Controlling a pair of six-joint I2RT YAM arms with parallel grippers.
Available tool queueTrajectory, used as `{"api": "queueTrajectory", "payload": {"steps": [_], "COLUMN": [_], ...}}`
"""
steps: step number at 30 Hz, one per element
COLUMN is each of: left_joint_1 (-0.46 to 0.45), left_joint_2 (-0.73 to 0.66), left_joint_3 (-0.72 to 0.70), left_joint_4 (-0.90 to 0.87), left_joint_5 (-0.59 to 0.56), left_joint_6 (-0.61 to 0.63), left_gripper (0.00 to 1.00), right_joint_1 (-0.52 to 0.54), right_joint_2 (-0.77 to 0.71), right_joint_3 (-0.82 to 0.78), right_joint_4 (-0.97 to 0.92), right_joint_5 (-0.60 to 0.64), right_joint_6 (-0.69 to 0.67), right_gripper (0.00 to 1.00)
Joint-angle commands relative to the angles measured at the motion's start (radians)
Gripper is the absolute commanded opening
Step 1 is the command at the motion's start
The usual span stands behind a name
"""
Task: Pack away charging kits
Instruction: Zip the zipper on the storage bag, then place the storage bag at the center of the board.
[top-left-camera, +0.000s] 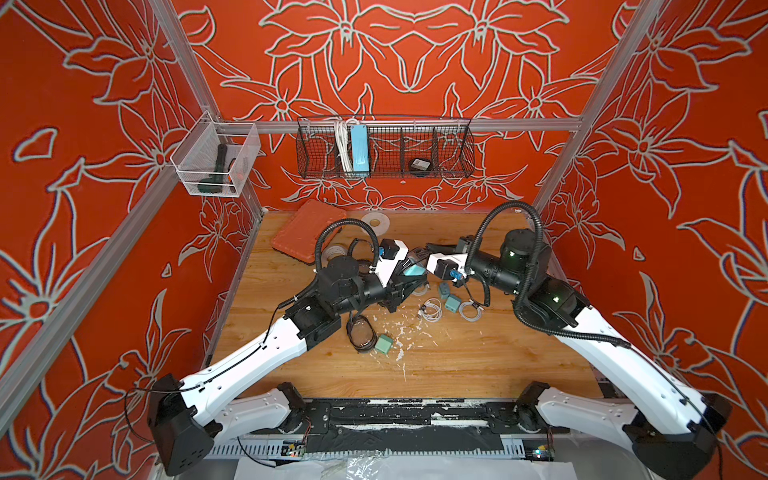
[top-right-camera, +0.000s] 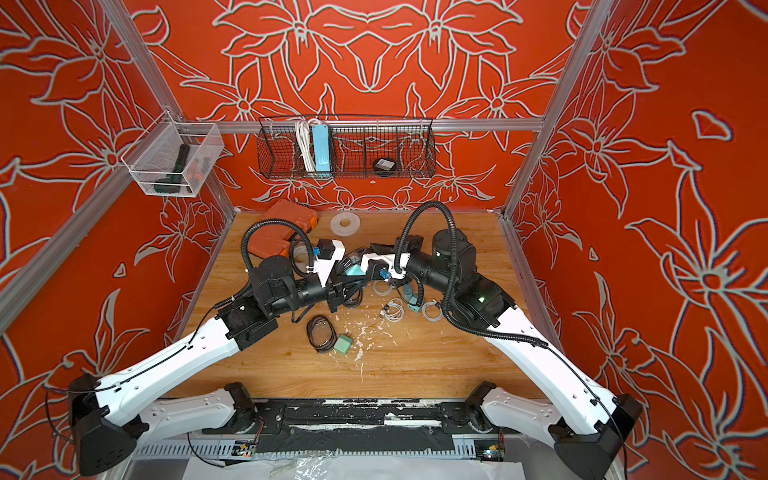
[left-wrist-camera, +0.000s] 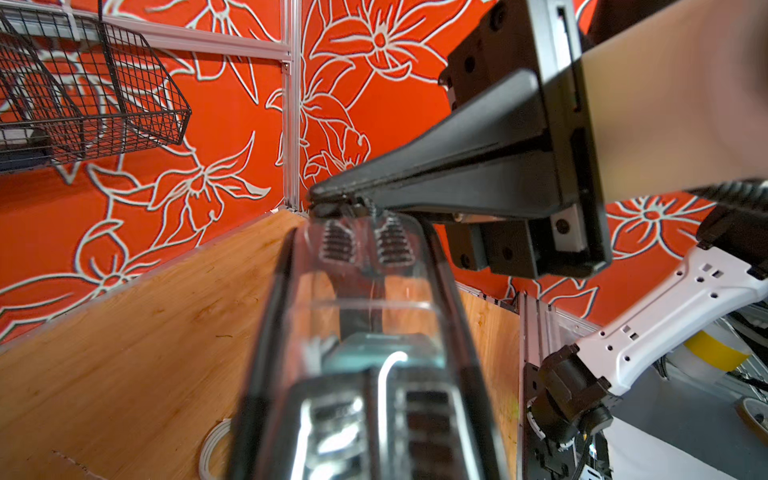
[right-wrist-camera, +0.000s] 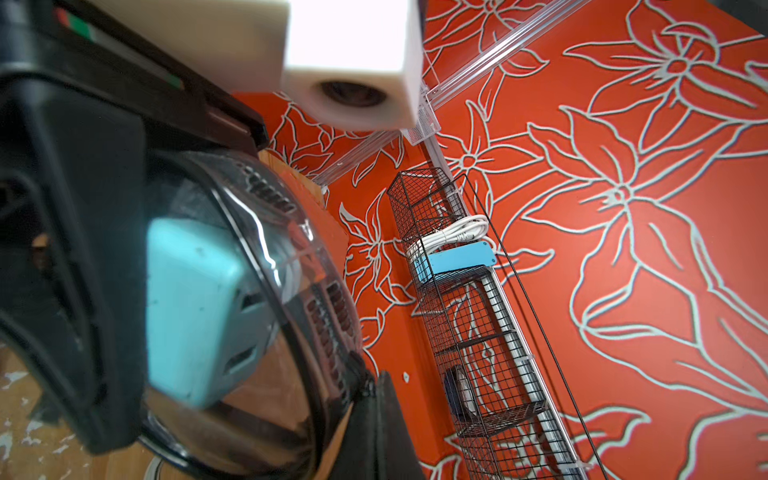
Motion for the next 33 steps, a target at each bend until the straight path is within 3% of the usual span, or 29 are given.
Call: {"api": "queueTrajectory", "payload": {"steps": [1,4,8,11,13,14,15,17,19,21,23,27,33], "left_joint_1": [-0.018,-0.018,-0.017,0.059,0.212,0.287,0.362,0.487,0.619,0.754,0.870,1.007,1.133], "left_joint_2": [0.065,0.083,0.094,0.074,0.050,0.038,0.025,0.013,0.029,0.060,0.076,0.085,0.157], "left_joint_3": [-0.004,0.006,0.007,-0.019,-0.086,-0.121,-0.160,-0.224,-0.296,-0.392,-0.488,-0.600,-0.687], "left_joint_4": [-0.175,-0.179,-0.168,-0.119,-0.023,0.021,0.053,0.092,0.174,0.296,0.407,0.448,0.501], "left_joint_5": [0.067,0.062,0.000,-0.019,0.086,0.113,0.101,0.083,0.143,0.219,0.254,0.224,0.275], "left_joint_6": [0.032,0.036,0.017,-0.065,-0.176,-0.233,-0.283,-0.352,-0.441,-0.564,-0.665,-0.719,-0.727], "left_gripper": [0.00,0.00,0.00,0.00,0.00,0.00,0.00,0.00,0.00,0.00,0.00,0.00,0.00], "right_joint_1": [0.008,0.008,0.010,0.009,0.010,0.010,0.010,0.010,0.010,0.010,0.008,0.008,0.008], "right_joint_2": [0.007,0.007,0.003,-0.022,-0.049,-0.062,-0.081,-0.114,-0.130,-0.126,-0.112,-0.068,-0.029], "right_joint_3": [0.115,0.105,0.080,-0.012,-0.088,-0.121,-0.164,-0.255,-0.337,-0.389,-0.411,-0.346,-0.367], "right_joint_4": [0.060,0.048,0.097,0.264,0.382,0.416,0.441,0.525,0.606,0.601,0.537,0.219,0.071], "right_joint_5": [-0.082,-0.136,-0.172,-0.083,0.017,0.059,0.099,0.186,0.355,0.556,0.647,0.674,0.603], "right_joint_6": [-0.181,-0.238,-0.166,0.021,0.166,0.227,0.297,0.461,0.714,0.953,1.091,1.287,1.608], "right_gripper": [0.00,0.00,0.00,0.47,0.69,0.85,0.95,0.98,0.98,0.98,0.98,0.98,0.98]}}
